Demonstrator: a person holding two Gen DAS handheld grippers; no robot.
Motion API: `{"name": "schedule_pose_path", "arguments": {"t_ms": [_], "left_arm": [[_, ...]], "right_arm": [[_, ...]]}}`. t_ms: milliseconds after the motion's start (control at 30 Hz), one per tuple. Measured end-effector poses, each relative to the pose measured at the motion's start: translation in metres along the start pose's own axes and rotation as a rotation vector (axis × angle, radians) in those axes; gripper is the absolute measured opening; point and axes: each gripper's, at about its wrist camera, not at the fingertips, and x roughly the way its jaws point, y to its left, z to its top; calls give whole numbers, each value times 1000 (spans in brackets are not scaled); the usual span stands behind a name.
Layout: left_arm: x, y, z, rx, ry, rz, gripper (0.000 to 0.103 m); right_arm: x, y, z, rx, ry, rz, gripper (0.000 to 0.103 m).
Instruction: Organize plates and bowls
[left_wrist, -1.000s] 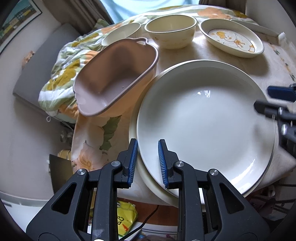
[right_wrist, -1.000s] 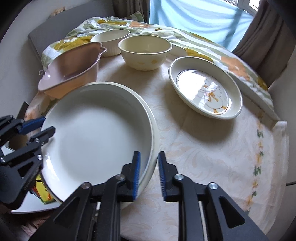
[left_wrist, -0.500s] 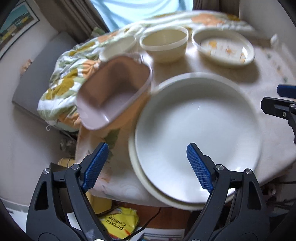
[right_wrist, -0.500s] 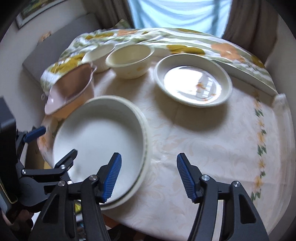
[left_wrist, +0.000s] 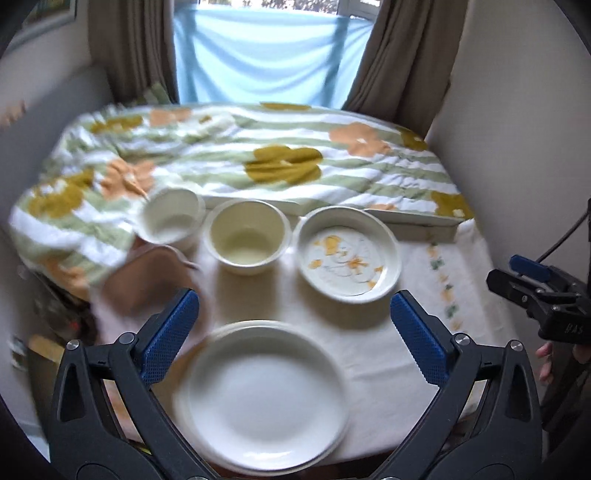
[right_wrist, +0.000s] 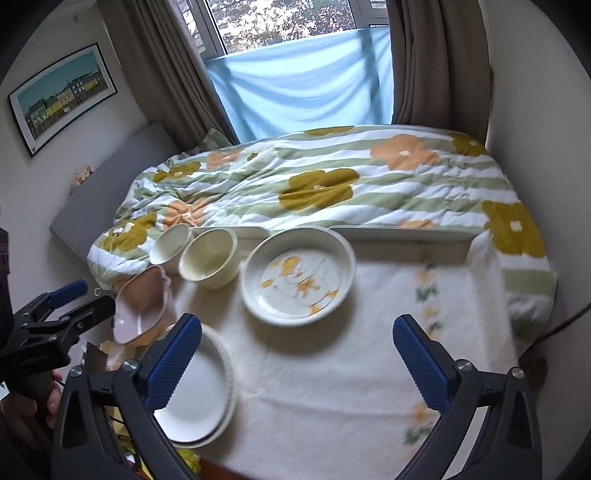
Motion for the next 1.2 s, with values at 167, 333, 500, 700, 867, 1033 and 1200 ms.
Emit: {"name": "schedule_pose_path", "arguments": {"t_ms": [167, 333, 500, 700, 867, 1033, 1200], "left_arm": [[51, -9, 5, -130, 72, -27, 103], [114, -14, 8, -220, 159, 4, 81], [165, -9, 4, -309, 233, 32, 65], [206, -10, -3, -342, 298, 73, 45], [220, -12, -4, -344, 315, 107, 32], [230, -8, -4, -351, 342, 129, 19], [230, -7, -4, -349, 333, 138, 19]], "right_arm": [[30, -31, 28, -39, 72, 67, 103], [99, -64, 49, -67, 224, 146, 103], [162, -82, 60, -121, 307, 207, 102], [213, -83, 59, -196, 390, 277, 65], [230, -81, 60, -216, 406, 333, 48], [240, -77, 64, -251, 405, 353, 23], [248, -74, 62, -281, 420, 358, 15]]}}
